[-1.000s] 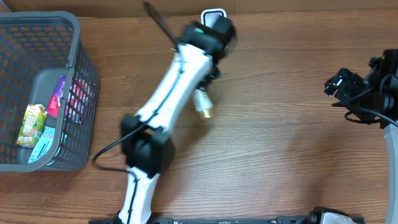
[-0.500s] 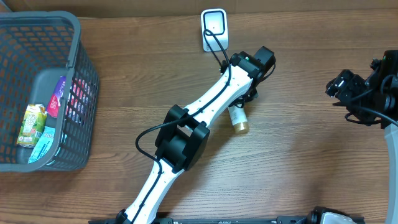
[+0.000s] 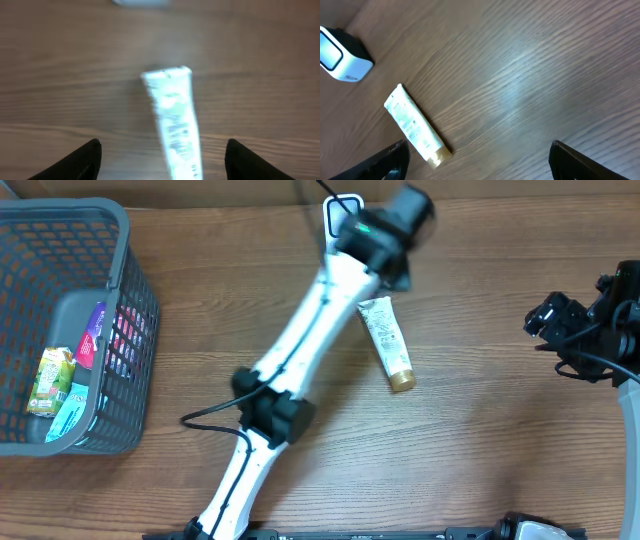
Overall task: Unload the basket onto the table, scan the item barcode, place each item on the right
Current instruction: 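Carry the white tube out and place it near the scanner, then reach into the basket and grasp the pink-purple pouch with left gripper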
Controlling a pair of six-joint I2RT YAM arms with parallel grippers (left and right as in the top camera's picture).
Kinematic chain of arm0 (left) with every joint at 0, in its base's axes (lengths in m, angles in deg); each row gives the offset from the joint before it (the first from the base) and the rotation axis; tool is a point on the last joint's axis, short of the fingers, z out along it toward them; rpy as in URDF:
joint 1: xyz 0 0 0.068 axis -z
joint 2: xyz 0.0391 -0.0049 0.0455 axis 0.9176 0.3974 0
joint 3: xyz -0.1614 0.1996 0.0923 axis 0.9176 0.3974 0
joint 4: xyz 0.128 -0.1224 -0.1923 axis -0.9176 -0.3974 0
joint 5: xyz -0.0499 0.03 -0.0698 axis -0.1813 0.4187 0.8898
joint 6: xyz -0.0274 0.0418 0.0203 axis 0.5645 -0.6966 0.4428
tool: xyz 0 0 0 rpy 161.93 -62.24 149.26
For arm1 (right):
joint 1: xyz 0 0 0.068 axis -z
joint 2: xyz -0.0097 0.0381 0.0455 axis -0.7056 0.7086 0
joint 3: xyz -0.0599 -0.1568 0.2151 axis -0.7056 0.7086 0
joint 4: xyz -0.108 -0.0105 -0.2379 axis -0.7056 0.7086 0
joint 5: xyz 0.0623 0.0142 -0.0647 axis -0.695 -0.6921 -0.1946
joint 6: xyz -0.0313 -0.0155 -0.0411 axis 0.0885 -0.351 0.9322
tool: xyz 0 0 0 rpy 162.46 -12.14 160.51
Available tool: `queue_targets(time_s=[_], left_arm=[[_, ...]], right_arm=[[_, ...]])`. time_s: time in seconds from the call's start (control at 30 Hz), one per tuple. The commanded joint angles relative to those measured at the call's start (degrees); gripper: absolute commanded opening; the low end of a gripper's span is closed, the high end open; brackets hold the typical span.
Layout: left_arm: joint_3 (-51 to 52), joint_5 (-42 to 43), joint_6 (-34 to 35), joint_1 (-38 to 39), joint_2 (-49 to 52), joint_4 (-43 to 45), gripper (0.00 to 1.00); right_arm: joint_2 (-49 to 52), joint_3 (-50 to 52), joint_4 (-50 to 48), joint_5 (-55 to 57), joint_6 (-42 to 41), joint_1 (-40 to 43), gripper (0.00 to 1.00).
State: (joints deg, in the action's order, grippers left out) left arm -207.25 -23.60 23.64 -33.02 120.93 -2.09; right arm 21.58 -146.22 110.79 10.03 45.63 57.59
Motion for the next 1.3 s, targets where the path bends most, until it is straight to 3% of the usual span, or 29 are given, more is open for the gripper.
queue_targets(time_s=[0.0, 0.07, 0.27, 0.4, 0.5, 0.7, 0.9, 1.27], left_arm=[[-10.8, -1.5, -4.2, -7.7, -3.7, -5.3, 0.69], [-13.4, 1.7, -9.8, -12.1, -6.1, -5.3, 0.66], [-13.4, 4.9, -13.0, -25.5, -15.6, -5.3, 0.67], [-10.6, 6.2, -16.1, -34.9, -21.6, -5.3, 0.82], [0.3, 11.4, -15.6, -51.1, -29.7, -5.3, 0.82], [18.2, 12.7, -15.9, -65.8, -35.6, -5.3, 0.81], [31.6, 12.8, -18.3, -71.5, -36.5, -2.3, 0.80], [58.9, 13.4, -18.4, -71.8, -36.5, 19.1, 0.78]], right_arm=[[-0.2, -1.3, 0.4, 0.5, 0.9, 0.3, 0.90], [-0.2, -1.3, 0.7, 0.6, 1.4, 0.3, 0.90], [-0.2, -1.2, 0.8, 0.3, 1.4, 0.2, 0.90], [-0.2, -1.2, 1.5, 0.3, 1.4, 0.2, 0.90], [-0.2, -1.2, 2.4, 0.4, 1.7, 0.2, 0.90], [-0.2, -1.2, 2.4, 0.3, 1.6, 0.2, 0.90], [-0.2, -1.2, 2.3, 0.3, 1.6, 0.2, 0.90], [-0.2, -1.2, 2.8, -0.3, 1.7, 0.2, 0.90]])
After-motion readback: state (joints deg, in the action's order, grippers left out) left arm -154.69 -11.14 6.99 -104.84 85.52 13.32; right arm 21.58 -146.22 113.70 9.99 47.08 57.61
